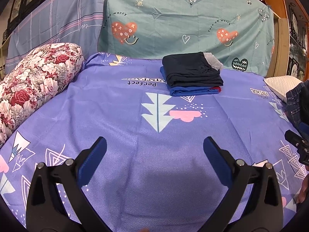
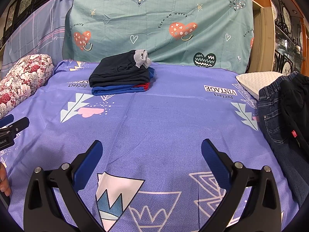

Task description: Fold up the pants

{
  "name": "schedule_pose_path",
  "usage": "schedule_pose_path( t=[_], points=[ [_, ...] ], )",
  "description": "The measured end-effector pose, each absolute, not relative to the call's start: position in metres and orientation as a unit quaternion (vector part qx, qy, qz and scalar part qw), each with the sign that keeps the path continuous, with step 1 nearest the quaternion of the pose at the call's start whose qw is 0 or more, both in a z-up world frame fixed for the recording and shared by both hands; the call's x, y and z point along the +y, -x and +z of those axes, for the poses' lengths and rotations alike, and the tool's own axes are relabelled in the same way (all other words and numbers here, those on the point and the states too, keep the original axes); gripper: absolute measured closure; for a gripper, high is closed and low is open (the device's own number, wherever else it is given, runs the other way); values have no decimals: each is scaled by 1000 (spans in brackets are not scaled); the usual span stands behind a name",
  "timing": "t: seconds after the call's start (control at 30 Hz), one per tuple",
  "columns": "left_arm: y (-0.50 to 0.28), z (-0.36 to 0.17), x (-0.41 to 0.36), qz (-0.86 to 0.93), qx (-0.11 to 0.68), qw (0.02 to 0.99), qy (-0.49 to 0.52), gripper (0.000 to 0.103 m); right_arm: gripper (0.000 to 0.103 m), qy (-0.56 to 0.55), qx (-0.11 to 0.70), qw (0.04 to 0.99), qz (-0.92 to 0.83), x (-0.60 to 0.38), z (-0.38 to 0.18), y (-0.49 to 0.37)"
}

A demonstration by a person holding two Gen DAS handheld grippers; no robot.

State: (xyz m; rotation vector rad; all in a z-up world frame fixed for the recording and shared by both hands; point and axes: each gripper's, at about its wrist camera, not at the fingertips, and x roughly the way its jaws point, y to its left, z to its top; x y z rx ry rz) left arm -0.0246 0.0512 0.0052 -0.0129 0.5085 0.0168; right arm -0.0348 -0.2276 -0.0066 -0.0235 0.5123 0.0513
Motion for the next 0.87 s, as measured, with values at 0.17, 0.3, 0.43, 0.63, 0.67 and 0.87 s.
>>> schedule_pose_path(
  t=[0.17,0.3,0.43,0.63,0.67,0.87],
  points=[
    [29,8,51,23,233,972,2,2,1,12,254,967,25,-227,-7,35],
    [32,10,44,14,226,974,-17,2,1,11,253,967,25,-228,-7,35],
    [31,10,45,14,228,973,-13,2,1,11,253,967,26,-228,-7,35],
    [28,8,50,23,235,972,-4,2,1,11,253,967,26,-228,-7,35],
    [28,8,50,25,235,972,-4,2,1,11,254,967,25,-228,-7,35],
    [27,8,52,30,240,970,-1,2,1,11,253,967,25,-228,-7,35]
  ],
)
